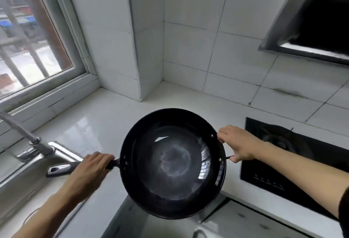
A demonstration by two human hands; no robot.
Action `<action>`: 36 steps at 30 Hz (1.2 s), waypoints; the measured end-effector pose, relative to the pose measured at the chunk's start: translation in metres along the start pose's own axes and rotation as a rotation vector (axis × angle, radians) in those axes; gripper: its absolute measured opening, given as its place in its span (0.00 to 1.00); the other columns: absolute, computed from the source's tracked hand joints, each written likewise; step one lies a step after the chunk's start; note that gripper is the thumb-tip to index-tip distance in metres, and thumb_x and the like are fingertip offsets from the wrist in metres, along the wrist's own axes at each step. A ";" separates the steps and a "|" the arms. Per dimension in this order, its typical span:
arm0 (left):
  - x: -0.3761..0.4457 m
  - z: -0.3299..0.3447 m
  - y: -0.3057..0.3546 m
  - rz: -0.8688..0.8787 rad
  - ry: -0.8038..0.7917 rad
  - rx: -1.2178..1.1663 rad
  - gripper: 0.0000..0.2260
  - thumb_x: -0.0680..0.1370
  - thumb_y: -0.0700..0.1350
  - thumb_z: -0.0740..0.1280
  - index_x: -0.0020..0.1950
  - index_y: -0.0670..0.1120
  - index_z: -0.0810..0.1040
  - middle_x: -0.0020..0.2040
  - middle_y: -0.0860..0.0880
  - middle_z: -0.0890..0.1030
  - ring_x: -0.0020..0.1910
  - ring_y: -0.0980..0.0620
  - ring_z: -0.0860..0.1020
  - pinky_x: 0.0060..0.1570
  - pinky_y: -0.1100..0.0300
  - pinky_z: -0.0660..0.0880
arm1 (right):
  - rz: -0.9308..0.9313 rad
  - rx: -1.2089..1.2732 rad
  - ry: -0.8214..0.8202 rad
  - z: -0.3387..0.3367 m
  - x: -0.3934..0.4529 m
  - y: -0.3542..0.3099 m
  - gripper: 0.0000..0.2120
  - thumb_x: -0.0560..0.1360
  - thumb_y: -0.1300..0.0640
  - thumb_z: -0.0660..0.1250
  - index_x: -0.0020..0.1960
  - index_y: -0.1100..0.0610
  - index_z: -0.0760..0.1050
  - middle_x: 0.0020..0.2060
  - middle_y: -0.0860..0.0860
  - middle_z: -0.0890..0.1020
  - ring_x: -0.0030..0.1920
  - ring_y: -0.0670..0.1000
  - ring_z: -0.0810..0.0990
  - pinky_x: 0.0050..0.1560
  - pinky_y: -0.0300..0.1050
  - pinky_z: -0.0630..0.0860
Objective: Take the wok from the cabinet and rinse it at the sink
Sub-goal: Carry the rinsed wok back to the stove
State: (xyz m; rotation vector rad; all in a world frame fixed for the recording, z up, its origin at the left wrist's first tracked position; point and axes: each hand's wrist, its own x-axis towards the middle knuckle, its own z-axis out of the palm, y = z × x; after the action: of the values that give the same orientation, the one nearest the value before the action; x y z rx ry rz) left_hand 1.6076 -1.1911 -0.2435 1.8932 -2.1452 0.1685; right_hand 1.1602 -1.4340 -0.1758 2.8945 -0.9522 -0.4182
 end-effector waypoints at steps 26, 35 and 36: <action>0.247 0.120 0.097 -0.027 -0.159 -0.053 0.15 0.71 0.42 0.76 0.54 0.49 0.75 0.46 0.54 0.81 0.42 0.49 0.77 0.39 0.56 0.73 | 0.063 0.166 -0.082 0.097 0.053 0.257 0.27 0.59 0.47 0.77 0.48 0.47 0.63 0.50 0.43 0.69 0.50 0.47 0.66 0.45 0.39 0.64; 0.279 0.146 0.103 -0.027 -0.193 -0.094 0.14 0.71 0.42 0.76 0.52 0.50 0.74 0.44 0.55 0.79 0.41 0.50 0.75 0.38 0.58 0.69 | 0.118 0.187 -0.156 0.111 0.073 0.289 0.26 0.58 0.47 0.76 0.47 0.47 0.63 0.49 0.42 0.69 0.50 0.46 0.67 0.44 0.39 0.67; 0.281 0.147 0.104 -0.031 -0.193 -0.098 0.14 0.71 0.42 0.75 0.52 0.50 0.74 0.44 0.55 0.79 0.40 0.50 0.75 0.38 0.57 0.69 | 0.130 0.198 -0.164 0.113 0.074 0.291 0.26 0.57 0.47 0.76 0.46 0.46 0.62 0.48 0.41 0.69 0.49 0.46 0.68 0.45 0.39 0.69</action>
State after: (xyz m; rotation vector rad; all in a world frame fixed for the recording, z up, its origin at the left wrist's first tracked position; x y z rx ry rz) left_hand 1.4569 -1.4844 -0.2958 1.9553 -2.1986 -0.1294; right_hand 1.0193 -1.7099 -0.2597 2.9835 -1.2670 -0.5911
